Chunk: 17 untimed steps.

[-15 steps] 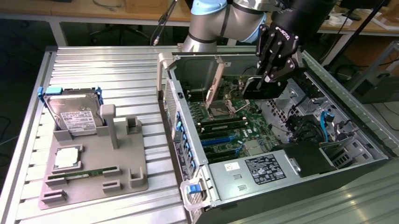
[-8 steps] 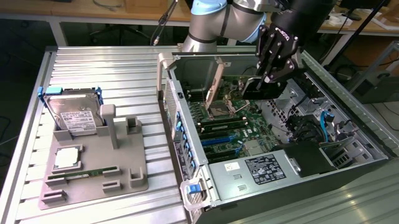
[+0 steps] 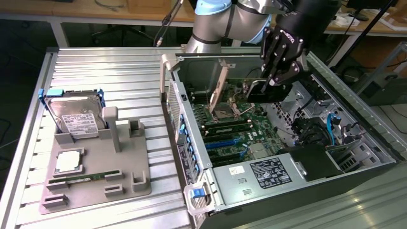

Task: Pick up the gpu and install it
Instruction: 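Insert the gpu into the slot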

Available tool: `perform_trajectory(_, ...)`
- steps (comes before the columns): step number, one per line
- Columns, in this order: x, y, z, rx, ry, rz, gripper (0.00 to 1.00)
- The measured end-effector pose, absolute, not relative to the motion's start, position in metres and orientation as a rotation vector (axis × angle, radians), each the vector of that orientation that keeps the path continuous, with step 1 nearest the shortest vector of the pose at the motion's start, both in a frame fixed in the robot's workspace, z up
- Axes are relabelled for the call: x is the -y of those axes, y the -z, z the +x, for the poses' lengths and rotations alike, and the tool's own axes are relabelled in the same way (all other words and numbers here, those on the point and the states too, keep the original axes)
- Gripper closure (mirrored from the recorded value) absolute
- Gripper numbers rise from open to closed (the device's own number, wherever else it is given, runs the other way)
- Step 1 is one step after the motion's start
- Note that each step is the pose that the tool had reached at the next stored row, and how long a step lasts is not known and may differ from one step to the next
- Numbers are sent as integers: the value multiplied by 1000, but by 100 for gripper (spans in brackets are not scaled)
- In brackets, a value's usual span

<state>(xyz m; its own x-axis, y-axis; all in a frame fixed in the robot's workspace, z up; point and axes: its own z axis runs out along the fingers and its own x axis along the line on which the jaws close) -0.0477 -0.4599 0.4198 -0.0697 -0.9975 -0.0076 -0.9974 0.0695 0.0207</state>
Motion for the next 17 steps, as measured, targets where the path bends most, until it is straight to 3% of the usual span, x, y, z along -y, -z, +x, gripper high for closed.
perform_trajectory(17,460,-415,-48,2291,32,2137,73)
